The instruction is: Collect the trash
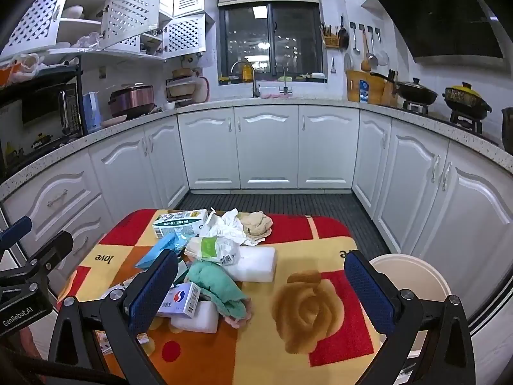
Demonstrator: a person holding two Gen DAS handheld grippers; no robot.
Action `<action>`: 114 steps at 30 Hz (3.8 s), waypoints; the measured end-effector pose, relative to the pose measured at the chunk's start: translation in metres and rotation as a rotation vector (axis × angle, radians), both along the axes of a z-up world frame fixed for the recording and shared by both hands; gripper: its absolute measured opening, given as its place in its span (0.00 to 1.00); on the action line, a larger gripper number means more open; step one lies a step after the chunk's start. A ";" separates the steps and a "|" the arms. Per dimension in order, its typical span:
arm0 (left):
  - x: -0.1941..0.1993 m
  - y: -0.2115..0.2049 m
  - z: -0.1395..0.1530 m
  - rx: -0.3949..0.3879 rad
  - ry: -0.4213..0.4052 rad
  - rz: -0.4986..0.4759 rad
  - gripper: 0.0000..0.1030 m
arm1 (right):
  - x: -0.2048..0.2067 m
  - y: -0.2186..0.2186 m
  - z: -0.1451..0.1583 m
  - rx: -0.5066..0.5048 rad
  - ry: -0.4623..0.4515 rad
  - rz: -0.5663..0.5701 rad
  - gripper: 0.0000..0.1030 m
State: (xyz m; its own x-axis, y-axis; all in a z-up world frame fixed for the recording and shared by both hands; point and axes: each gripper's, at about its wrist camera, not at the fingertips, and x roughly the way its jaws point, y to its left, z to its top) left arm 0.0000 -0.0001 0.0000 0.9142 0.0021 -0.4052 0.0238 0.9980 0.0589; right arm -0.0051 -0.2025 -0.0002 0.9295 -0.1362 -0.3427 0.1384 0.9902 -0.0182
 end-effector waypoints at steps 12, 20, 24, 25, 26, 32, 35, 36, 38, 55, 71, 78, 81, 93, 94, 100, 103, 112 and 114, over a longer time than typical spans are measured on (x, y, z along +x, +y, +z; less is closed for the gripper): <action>0.001 0.007 0.005 -0.025 -0.002 -0.002 0.99 | -0.003 0.000 -0.001 -0.002 -0.010 -0.004 1.00; 0.000 0.004 0.006 -0.028 -0.020 0.015 0.99 | -0.006 -0.001 0.000 -0.005 -0.019 -0.007 1.00; 0.001 0.004 0.006 -0.022 -0.037 0.023 0.99 | -0.007 -0.002 0.001 -0.008 -0.021 -0.013 1.00; 0.001 0.003 0.006 -0.019 -0.039 0.021 0.99 | -0.007 -0.003 0.001 -0.008 -0.022 -0.014 1.00; 0.000 0.003 0.005 -0.016 -0.047 0.020 0.99 | -0.007 -0.004 0.002 -0.007 -0.021 -0.015 1.00; 0.000 -0.001 0.002 0.008 -0.054 0.007 0.99 | -0.008 -0.006 0.002 0.008 -0.023 -0.019 1.00; 0.000 0.000 0.002 -0.006 -0.067 0.010 0.99 | -0.009 -0.007 0.001 0.005 -0.026 -0.019 1.00; 0.000 0.001 0.002 -0.015 -0.058 0.010 0.99 | -0.009 -0.006 0.001 0.004 -0.026 -0.020 1.00; 0.001 0.001 0.002 -0.016 -0.056 0.011 0.99 | -0.009 -0.006 0.001 0.002 -0.027 -0.023 1.00; 0.003 0.000 0.000 0.001 -0.040 0.022 0.99 | -0.011 -0.008 -0.006 0.002 -0.020 -0.026 1.00; 0.003 0.002 0.004 -0.031 -0.053 0.029 0.99 | -0.009 -0.006 -0.008 0.004 -0.003 -0.018 1.00; 0.005 -0.001 0.007 -0.030 -0.057 0.028 0.99 | -0.010 -0.006 -0.006 -0.012 -0.003 -0.022 1.00; 0.006 -0.002 0.007 -0.030 -0.057 0.024 0.99 | -0.010 -0.007 -0.004 -0.016 -0.002 -0.026 1.00; 0.013 -0.004 0.004 -0.037 -0.036 0.015 0.99 | -0.010 -0.011 -0.004 -0.022 -0.002 -0.042 1.00; 0.013 -0.004 0.004 -0.036 -0.038 0.018 0.99 | -0.010 -0.011 -0.004 -0.020 -0.002 -0.040 1.00; 0.011 -0.005 0.003 -0.017 -0.041 0.013 0.99 | -0.008 -0.011 -0.005 -0.019 0.004 -0.039 1.00; 0.011 -0.006 0.002 -0.016 -0.034 -0.001 0.99 | -0.008 -0.012 -0.005 -0.022 0.004 -0.039 1.00; 0.010 -0.005 0.003 -0.041 -0.031 -0.008 0.99 | -0.007 -0.009 -0.007 -0.040 0.013 -0.023 1.00; 0.010 -0.005 0.003 -0.035 -0.034 -0.005 0.99 | -0.008 -0.009 -0.008 -0.034 0.013 -0.021 1.00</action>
